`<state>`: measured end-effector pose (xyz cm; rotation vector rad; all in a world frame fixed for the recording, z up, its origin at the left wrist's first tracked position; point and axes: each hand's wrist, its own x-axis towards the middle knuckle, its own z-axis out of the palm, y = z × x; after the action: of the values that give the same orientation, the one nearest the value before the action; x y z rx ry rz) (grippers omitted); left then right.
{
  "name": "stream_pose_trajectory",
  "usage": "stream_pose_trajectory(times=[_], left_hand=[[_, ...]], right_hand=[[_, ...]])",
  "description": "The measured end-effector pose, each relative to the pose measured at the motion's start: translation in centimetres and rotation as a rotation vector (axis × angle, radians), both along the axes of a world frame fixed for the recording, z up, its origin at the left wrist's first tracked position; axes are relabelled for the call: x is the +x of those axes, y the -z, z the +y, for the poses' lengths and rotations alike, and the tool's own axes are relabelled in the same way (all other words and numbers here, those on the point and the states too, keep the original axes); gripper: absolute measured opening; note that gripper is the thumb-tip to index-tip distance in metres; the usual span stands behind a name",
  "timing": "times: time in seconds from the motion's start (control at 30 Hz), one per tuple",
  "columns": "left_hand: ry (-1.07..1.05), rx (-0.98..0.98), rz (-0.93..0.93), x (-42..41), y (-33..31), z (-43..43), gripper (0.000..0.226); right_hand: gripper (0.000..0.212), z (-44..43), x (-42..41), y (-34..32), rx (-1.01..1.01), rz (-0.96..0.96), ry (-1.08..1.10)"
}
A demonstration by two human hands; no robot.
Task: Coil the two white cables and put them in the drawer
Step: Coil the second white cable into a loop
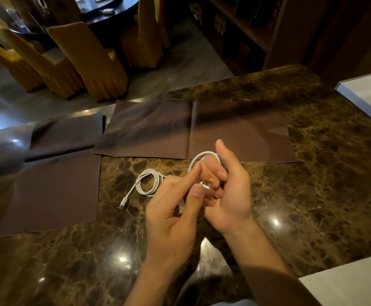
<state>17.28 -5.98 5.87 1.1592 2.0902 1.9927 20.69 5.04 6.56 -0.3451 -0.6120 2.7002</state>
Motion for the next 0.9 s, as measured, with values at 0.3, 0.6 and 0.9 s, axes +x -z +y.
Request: stream_pose_trajectory(times=[0.3,0.6,0.9], left_hand=[[-0.018,-0.066,-0.286,0.1,0.4,0.6,0.061],[-0.007,-0.105,-0.466,-0.6,1.6,1.2,0.040],[0.192,-0.246,-0.459,-2.0,1.5,-0.1,0.063]], right_hand=[[0.060,0.3,0.2,0.3,-0.186,0.175,-0.029],[0.061,0.2,0.1,1.1,-0.021,0.173,-0.165],[0.060,0.7,0.2,1.7,-0.055,0.248,-0.432]])
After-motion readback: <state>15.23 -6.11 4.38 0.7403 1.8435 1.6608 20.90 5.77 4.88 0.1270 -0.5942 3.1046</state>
